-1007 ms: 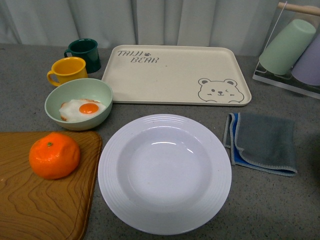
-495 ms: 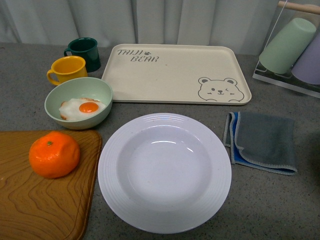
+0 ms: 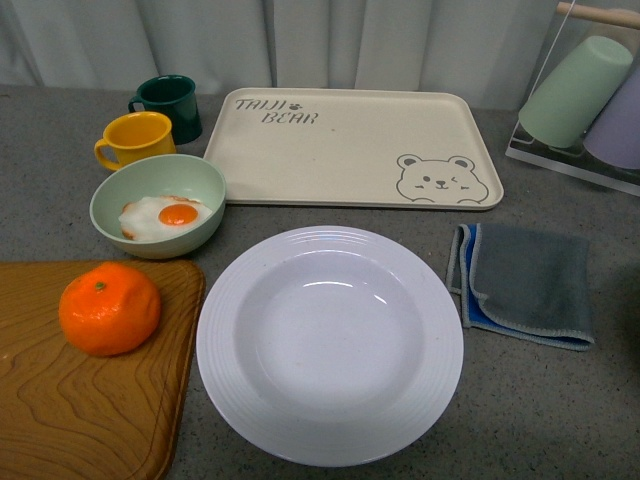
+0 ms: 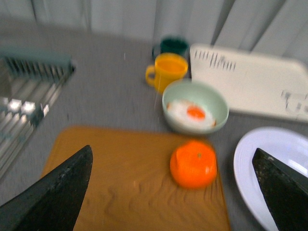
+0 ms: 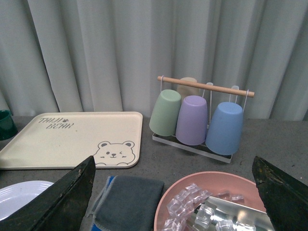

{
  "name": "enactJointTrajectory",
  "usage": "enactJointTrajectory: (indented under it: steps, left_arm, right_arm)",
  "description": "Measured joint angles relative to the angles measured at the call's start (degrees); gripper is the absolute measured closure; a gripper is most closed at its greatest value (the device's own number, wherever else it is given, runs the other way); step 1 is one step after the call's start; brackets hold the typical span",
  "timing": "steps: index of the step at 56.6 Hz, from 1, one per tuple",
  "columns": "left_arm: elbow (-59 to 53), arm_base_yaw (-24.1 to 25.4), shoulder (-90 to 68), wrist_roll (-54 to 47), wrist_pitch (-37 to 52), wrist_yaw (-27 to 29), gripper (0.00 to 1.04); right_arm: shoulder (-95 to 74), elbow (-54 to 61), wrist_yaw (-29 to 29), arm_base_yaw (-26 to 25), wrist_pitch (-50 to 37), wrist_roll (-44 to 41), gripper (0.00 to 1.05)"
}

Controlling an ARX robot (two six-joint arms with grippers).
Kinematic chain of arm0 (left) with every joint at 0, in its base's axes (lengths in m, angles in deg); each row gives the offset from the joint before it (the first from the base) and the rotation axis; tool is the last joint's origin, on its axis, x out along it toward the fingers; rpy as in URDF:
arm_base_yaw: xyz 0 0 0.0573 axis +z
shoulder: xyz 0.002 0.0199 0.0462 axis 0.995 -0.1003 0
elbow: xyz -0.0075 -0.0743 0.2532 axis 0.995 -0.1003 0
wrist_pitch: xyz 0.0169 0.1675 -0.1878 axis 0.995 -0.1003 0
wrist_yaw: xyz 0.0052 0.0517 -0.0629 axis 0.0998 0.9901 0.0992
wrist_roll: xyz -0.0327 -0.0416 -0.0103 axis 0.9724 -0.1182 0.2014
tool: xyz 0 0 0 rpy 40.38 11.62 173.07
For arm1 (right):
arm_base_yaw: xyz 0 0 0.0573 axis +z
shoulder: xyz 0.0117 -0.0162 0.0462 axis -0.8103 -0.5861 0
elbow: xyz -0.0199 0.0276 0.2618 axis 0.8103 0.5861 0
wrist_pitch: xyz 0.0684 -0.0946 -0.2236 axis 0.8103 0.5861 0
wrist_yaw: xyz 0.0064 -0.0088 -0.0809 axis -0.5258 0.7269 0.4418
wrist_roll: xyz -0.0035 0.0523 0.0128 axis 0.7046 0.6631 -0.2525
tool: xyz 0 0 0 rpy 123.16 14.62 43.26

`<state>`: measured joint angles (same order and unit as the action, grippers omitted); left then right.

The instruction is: Place orange and plate with both arms

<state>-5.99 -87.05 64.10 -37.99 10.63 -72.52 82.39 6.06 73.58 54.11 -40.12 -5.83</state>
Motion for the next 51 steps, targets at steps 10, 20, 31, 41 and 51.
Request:
enactJointTrajectory:
  steps: [10,20,31,41,51]
  left_arm:
    - [3.3,-4.6,-26.5,5.0,10.8,-3.0,0.07]
    - [8.9,-5.4,-48.4,5.1,18.6,-8.2,0.07]
    - [14.5,-4.2,-66.9,4.7,20.5,-11.1,0.07]
    - [18.0,-3.1,-73.1,3.2,22.1,-12.5,0.07]
    - [22.4,-2.8,-78.4,2.4,22.8,-13.4,0.07]
  right_arm:
    - [0.0,0.0,0.0,0.0,0.0,0.0,0.09]
    - [0.0,0.0,0.0,0.0,0.0,0.0,0.09]
    - [0.0,0.0,0.0,0.0,0.0,0.0,0.09]
    - [0.0,0.0,0.0,0.0,0.0,0.0,0.09]
    - [0.0,0.0,0.0,0.0,0.0,0.0,0.09]
